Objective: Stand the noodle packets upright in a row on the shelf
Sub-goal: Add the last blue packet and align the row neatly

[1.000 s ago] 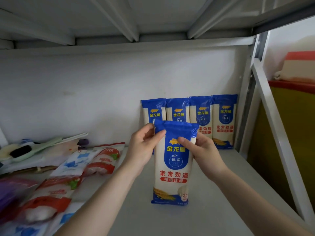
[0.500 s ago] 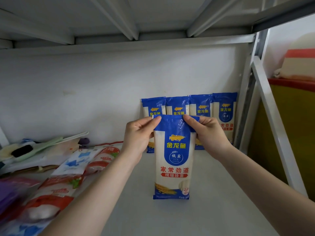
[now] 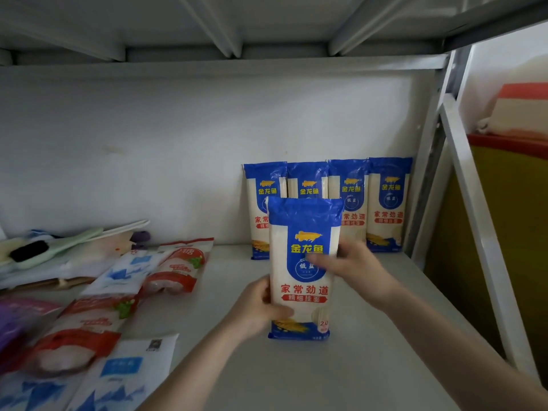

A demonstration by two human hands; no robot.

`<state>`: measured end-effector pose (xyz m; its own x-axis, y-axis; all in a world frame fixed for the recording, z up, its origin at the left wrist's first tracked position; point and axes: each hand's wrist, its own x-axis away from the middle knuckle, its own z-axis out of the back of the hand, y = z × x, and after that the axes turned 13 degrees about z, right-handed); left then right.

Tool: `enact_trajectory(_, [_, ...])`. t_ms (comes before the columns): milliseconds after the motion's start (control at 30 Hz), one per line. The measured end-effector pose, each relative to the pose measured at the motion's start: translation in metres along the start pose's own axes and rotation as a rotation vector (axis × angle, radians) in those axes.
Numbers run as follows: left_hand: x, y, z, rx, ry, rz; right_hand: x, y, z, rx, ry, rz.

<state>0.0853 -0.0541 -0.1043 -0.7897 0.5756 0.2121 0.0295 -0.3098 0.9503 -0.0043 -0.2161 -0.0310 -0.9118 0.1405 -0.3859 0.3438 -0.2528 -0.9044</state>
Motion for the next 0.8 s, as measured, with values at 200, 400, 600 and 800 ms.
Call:
enact_trajectory(200, [-0.004, -0.035, -0.003, -0.072, -0.016, -0.003, 0.037, 0.064, -0.008, 0.094, -0.145, -0.151])
enact_trajectory(400, [-0.008, -0.043, -0.002, -0.052, 0.071, -0.050, 0.040, 0.078, -0.011, 0.073, -0.081, -0.149])
enact_trajectory(600, [-0.007, -0.035, 0.004, -0.061, 0.102, -0.071, 0.033, 0.072, -0.012, 0.063, -0.076, -0.140])
enact_trajectory(800, [0.001, -0.021, 0.012, 0.037, 0.066, -0.087, 0.031, 0.060, -0.009, -0.042, -0.048, -0.122])
